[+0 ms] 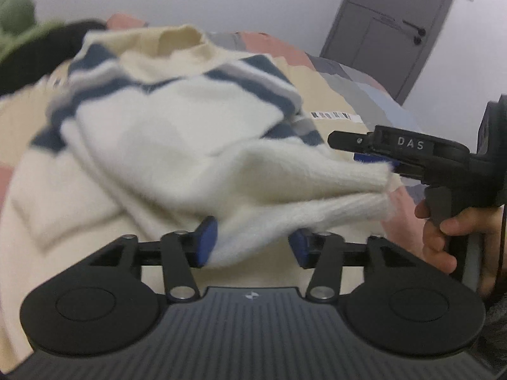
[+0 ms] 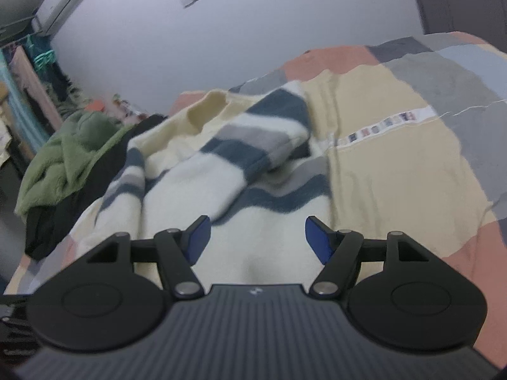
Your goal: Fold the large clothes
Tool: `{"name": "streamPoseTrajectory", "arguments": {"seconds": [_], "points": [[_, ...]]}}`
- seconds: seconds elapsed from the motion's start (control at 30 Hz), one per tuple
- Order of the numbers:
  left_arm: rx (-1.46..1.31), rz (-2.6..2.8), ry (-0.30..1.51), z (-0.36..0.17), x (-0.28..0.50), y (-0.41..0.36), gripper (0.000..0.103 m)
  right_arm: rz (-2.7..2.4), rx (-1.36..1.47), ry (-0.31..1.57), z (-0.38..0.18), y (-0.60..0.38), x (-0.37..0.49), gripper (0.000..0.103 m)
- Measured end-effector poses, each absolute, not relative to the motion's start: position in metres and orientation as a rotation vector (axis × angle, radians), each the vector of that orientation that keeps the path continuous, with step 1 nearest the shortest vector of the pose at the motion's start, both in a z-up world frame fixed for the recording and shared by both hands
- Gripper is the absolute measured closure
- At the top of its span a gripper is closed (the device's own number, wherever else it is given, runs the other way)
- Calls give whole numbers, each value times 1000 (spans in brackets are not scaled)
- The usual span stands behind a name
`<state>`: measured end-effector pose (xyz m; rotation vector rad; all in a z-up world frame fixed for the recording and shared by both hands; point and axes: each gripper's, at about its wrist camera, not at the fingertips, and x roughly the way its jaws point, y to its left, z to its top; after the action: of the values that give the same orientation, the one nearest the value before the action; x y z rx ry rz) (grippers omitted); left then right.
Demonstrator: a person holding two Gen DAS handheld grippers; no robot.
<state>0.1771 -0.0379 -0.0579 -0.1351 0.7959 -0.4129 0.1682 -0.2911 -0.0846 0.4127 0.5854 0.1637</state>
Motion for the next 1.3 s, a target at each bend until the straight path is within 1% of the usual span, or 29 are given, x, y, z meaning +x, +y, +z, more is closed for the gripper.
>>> {"name": "streamPoseTrajectory", "arguments": {"seconds": [0.03, 0.1, 0.17, 0.2, 0.27, 0.33, 0.47, 0.7, 0.8, 0.87, 0.97, 1.0, 1.07, 1.1, 1.13, 1.17, 1.23, 1.3], "points": [[-155, -424, 803, -62, 174, -34, 42, 175, 423, 586, -85, -291, 168, 34], [-193, -451, 810, -67, 170, -24, 39, 213, 446, 589, -86, -290, 169, 34], [-251, -488, 812, -66, 164, -13, 17, 259, 478, 589, -86, -288, 170, 34], [-292, -516, 817, -66, 160, -6, 13, 279, 497, 590, -85, -287, 170, 34], [-324, -551, 788, -61, 152, 2, 12, 343, 532, 598, -83, -283, 172, 33], [-299, -540, 735, -54, 145, 6, 12, 391, 544, 607, -82, -277, 173, 34], [-310, -483, 666, -51, 153, 19, 12, 449, 525, 635, -86, -259, 174, 34], [-505, -309, 648, -84, 191, 65, 14, 566, 479, 709, -99, -226, 186, 34], [-628, -287, 623, -96, 202, 82, 23, 638, 485, 717, -99, -216, 188, 34], [-679, -288, 613, -102, 209, 86, 36, 681, 462, 711, -97, -209, 187, 34], [-742, -292, 589, -114, 216, 89, 47, 729, 412, 729, -99, -199, 186, 34], [-765, -293, 585, -119, 218, 89, 50, 727, 383, 736, -100, -194, 184, 34], [-802, -301, 594, -126, 223, 89, 62, 684, 300, 759, -103, -184, 182, 35], [-813, -302, 599, -127, 223, 89, 66, 669, 262, 759, -105, -180, 180, 43], [-825, -300, 606, -129, 225, 89, 74, 658, 219, 748, -105, -176, 176, 52], [-836, -298, 610, -130, 225, 90, 81, 647, 190, 737, -105, -173, 173, 55], [-845, -300, 601, -131, 226, 90, 86, 619, 169, 708, -102, -172, 168, 72], [-878, -303, 573, -128, 222, 91, 88, 598, 168, 677, -96, -175, 164, 77]]}}
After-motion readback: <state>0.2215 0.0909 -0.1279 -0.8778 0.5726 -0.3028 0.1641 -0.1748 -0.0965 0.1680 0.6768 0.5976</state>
